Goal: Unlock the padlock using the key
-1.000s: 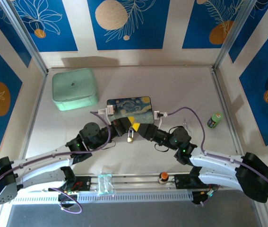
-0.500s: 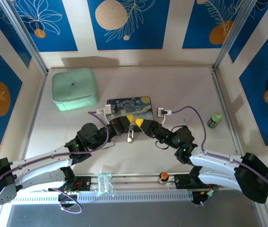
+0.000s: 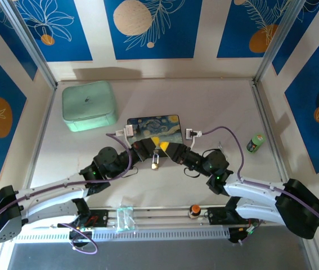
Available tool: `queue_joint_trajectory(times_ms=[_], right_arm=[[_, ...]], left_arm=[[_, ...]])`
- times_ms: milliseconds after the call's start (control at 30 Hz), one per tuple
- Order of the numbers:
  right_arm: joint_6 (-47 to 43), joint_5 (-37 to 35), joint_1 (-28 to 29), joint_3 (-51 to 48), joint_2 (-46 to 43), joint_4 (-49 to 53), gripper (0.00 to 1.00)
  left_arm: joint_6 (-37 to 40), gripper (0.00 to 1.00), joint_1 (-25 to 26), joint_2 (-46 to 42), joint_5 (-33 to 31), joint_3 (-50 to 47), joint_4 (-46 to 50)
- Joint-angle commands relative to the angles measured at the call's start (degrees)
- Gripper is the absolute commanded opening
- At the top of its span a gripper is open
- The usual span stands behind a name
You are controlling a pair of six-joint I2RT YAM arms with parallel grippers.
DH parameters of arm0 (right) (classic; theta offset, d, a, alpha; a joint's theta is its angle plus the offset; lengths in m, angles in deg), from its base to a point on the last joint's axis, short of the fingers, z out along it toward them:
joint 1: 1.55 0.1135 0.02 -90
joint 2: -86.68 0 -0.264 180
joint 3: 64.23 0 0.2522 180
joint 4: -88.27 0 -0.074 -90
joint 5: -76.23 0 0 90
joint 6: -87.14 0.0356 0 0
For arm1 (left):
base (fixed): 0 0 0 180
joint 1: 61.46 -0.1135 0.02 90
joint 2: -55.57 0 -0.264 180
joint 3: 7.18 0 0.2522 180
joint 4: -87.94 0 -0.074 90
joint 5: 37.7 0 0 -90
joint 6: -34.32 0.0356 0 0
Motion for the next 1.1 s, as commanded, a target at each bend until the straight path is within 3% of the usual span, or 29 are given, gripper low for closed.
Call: queue_joint_trajectory(times_ms=[0, 200, 400, 600, 733, 1067], right_arm=[[0.46, 0.19, -0.21, 0.86, 1.12, -2.45, 0.18], [0.4, 0.49, -0.08, 1.29, 1.32, -2.61, 0.18], [0.64, -0.27, 0.38, 0.65, 1.32, -2.41, 0.04], [1.09, -0.19, 0.42, 0.47, 1.41, -2.25, 0.06], [1.17, -0.28, 0.64, 0.45, 1.41, -2.47, 0.17], [1.33, -0.63, 0.82, 0.26, 1.52, -2.57, 0.11]], left_arm=[[-0.7, 0.0, 0.69, 0.12, 0.11, -0.01, -2.22], [-0.36, 0.0, 0.69, 0.18, -0.47, -0.41, -2.06], [-0.53, 0.0, 0.69, 0.12, -0.92, -0.69, -2.25], [-0.6, 0.0, 0.69, 0.29, -1.62, -1.24, -2.74], [-0.53, 0.0, 0.65, 0.56, -1.47, -1.1, -3.0], [-0.44, 0.0, 0.68, 0.65, -1.66, -1.05, -2.73]])
